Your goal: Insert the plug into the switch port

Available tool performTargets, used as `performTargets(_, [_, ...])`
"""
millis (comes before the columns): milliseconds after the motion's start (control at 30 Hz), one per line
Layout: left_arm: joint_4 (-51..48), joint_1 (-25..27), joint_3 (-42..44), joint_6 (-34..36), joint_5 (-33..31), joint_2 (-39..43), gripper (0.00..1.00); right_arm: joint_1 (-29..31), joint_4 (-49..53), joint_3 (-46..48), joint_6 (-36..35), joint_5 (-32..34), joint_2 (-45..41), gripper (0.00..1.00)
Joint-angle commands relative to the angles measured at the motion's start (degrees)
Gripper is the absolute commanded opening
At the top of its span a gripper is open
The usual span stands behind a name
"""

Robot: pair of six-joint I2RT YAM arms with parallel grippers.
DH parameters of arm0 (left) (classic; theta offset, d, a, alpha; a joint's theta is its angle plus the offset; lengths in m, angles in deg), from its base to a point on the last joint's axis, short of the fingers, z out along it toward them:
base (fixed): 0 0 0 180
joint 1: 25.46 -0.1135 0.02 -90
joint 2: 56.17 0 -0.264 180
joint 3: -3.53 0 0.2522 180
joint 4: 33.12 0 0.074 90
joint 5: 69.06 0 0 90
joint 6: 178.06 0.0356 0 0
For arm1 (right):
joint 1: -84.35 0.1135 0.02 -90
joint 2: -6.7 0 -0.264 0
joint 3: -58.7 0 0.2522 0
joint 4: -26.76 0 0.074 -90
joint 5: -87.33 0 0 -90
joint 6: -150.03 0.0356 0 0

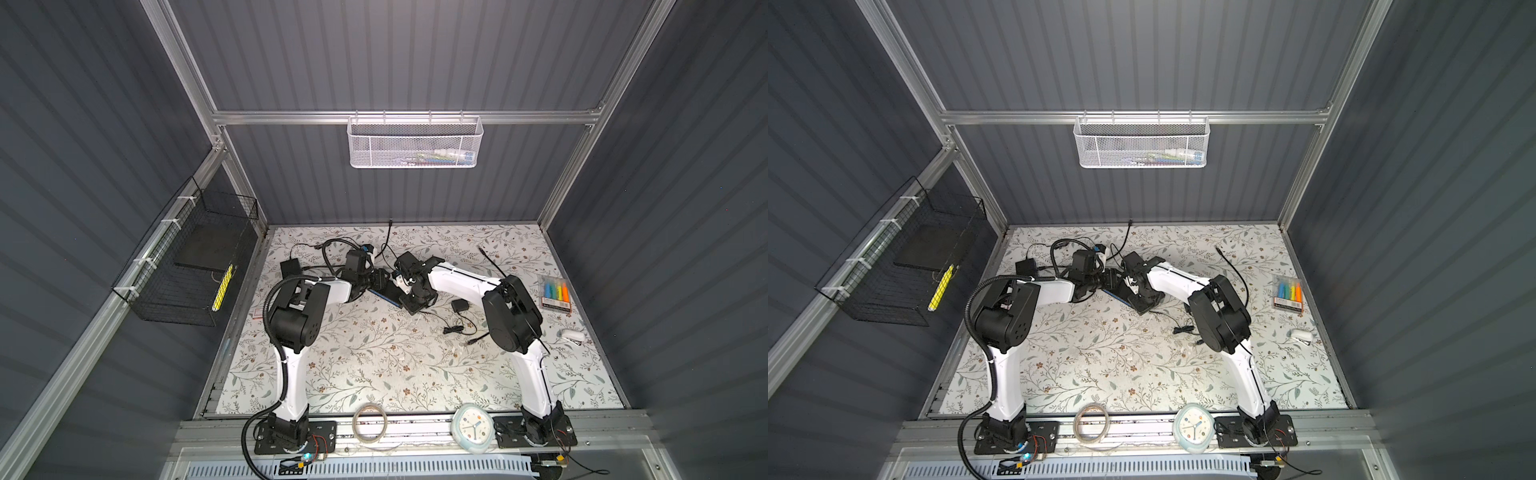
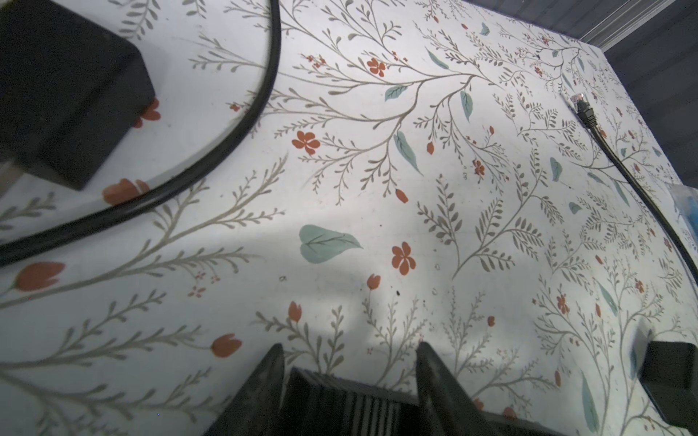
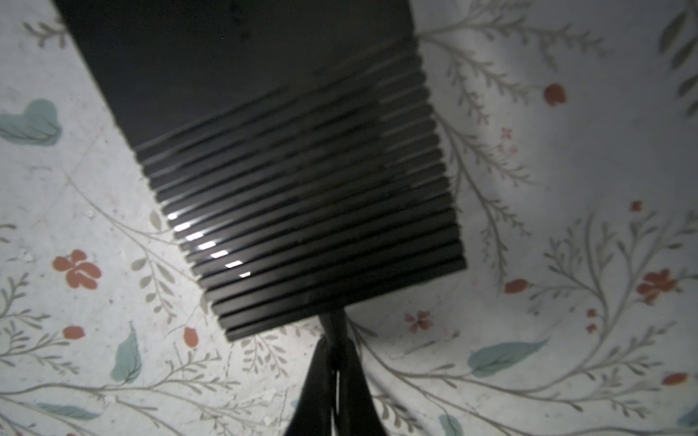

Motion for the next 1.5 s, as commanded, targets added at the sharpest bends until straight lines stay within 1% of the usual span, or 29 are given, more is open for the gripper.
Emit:
performTargets(0, [-10.8,4.1,3.5,-1.0,0.9,-5.7,0.55,1.9,-10.3,-4.6,0.2,-4.6,1.0,0.0])
performTargets(300, [-9.4,4.7,4.4,-1.7,1.7,-5.8,0.55,2.0,-11.3,-7.2,1.0,-6.4,2.5,0.0])
performTargets(567, [-8.6,4.9,5.4,-1.7,2.1,-6.1,0.55,2.0,-11.4,-8.6,0.5,-4.9,2.2,0.0])
performTargets(700, [-8.3,5.2,5.4,-2.0,2.0,-6.2,0.55,2.0,-11.8,-9.3,1.4,-6.2,2.3,0.0])
performTargets(1033, [-7.8,5.7,5.8,-2.1,2.0,-6.5,0.55,2.0,-12.8,-10.0,2.3,-6.8,2.5,0.0])
performTargets(1267, [-7.7,6.0,6.2,-2.1,1.8,-6.5,0.55,2.0,-12.3,-13.2,1.8,-6.5,3.3,0.0])
performTargets(1467, [-7.5,6.2,6.2,-2.2,2.0,-6.5,0.55,2.1,-11.9,-14.0,2.3,-7.1,4.1,0.0])
